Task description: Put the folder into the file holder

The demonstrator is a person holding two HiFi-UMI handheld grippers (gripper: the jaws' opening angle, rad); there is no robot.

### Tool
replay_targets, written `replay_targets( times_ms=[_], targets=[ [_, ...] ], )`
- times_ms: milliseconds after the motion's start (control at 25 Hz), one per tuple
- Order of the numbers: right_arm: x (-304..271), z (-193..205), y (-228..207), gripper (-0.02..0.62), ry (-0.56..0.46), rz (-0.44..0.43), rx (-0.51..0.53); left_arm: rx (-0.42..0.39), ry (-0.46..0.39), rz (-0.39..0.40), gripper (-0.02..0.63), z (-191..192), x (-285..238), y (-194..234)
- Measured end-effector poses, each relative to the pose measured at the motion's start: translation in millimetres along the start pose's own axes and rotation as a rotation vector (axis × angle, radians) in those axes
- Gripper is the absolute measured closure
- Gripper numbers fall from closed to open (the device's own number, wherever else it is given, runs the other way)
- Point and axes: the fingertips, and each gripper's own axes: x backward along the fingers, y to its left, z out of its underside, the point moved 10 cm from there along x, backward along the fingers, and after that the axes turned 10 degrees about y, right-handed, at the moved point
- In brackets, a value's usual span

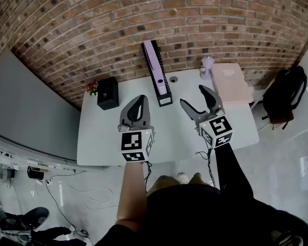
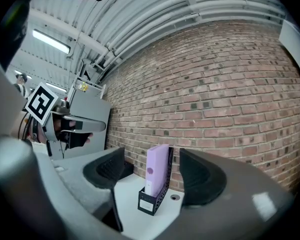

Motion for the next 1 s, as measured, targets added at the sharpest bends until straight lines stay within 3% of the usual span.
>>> replay_targets(
  times_ms=[360, 400, 520, 680, 1000],
  targets=[
    [-5, 1, 4, 0.284, 0.027, 0.003, 0.047, -0.002, -0.006, -0.001, 0.597, 2, -2, 2],
    [-5, 1, 4, 0.329, 0.026, 0.006, 0.047, -0.003, -0.006, 0.001, 0.597, 3, -3, 2],
    [-5, 2, 3, 0.364, 0.032, 0.009, 0.048, -0.006, -0.004, 0.008, 0.597, 4, -3, 1],
    [-6, 0, 3, 0.595, 0.048, 0.029, 0.056, -0.010, -0.001, 0.014, 0.597, 3, -4, 3],
    [-5, -7, -5, 0.595, 0.025, 0.063, 0.026, -0.003, -0.001, 0.016, 0.597, 3, -7, 6]
  ],
)
